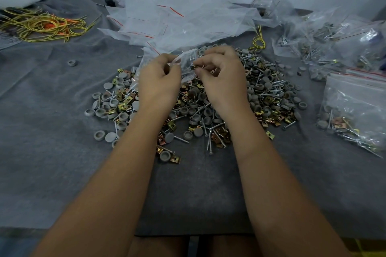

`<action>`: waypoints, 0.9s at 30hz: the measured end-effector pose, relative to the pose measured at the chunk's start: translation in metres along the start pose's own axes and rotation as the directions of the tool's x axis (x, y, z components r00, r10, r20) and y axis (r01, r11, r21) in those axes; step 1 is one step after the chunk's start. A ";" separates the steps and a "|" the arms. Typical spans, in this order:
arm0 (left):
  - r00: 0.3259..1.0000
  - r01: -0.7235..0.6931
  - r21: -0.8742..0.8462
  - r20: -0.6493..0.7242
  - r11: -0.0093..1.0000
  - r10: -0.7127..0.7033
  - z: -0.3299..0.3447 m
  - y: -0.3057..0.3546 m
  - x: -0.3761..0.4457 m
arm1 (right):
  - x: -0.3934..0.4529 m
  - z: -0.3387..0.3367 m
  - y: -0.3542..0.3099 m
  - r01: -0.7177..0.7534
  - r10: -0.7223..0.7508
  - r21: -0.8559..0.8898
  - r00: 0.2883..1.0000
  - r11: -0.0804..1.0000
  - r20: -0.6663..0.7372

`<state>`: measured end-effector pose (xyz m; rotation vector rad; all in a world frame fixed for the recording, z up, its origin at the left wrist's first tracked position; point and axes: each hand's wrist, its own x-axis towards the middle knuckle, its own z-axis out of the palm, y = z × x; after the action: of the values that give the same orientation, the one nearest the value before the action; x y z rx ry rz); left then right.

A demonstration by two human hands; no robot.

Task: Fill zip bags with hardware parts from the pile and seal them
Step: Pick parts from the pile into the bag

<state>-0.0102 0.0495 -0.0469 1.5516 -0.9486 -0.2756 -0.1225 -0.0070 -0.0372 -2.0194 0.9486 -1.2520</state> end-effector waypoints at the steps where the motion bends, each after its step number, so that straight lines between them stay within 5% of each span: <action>1: 1.000 -0.004 -0.009 0.010 1.000 0.005 0.000 0.000 0.000 | 0.000 0.000 0.000 0.008 -0.008 -0.006 1.000 1.000 -0.002; 15: 0.995 -0.066 -0.004 0.073 0.998 0.066 -0.001 0.001 -0.002 | -0.002 0.003 0.003 0.080 -0.077 -0.121 0.997 0.989 0.029; 27: 0.999 0.024 0.106 -0.047 0.994 -0.019 -0.001 -0.005 0.003 | -0.002 -0.004 0.000 0.038 -0.041 -0.146 0.999 0.989 -0.019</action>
<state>-0.0058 0.0482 -0.0501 1.6598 -0.9237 -0.2064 -0.1268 -0.0059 -0.0361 -2.1499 1.0431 -1.2609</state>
